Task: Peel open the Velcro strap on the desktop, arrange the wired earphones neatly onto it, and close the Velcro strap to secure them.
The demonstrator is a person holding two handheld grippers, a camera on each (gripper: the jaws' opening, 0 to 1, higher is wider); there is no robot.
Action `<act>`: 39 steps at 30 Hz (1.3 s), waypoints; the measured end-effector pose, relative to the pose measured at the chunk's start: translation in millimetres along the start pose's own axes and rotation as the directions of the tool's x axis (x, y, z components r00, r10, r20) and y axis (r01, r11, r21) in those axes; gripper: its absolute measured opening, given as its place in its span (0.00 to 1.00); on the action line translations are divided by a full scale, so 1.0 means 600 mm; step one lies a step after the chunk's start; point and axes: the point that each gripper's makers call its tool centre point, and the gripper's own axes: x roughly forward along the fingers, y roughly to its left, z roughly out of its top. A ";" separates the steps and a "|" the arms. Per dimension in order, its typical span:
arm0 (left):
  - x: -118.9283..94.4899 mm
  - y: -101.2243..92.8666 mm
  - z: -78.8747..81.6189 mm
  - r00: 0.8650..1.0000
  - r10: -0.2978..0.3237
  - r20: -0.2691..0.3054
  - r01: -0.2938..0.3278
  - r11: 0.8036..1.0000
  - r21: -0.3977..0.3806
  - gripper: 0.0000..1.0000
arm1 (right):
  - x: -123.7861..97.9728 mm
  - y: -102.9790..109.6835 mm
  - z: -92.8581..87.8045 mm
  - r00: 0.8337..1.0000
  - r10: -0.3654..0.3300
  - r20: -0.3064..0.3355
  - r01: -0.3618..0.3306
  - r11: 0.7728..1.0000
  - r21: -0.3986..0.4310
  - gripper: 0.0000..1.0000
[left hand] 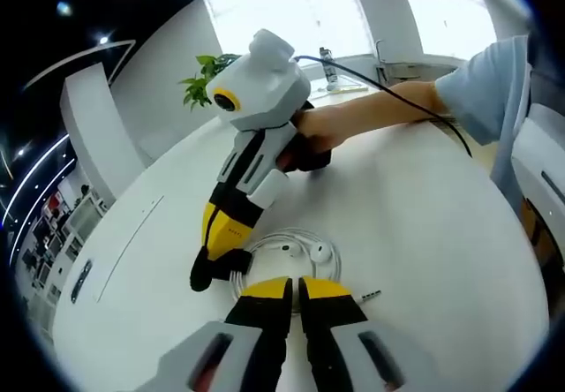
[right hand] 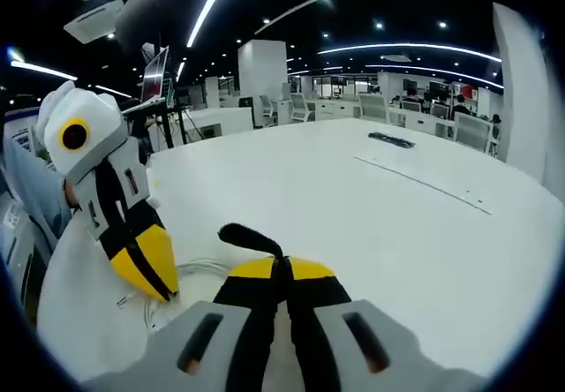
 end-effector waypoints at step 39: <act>-0.004 -0.020 0.006 1.000 -0.021 0.022 0.020 1.000 0.015 0.09 | 0.018 -0.041 -0.008 0.997 -0.070 0.017 0.072 0.983 -0.171 0.06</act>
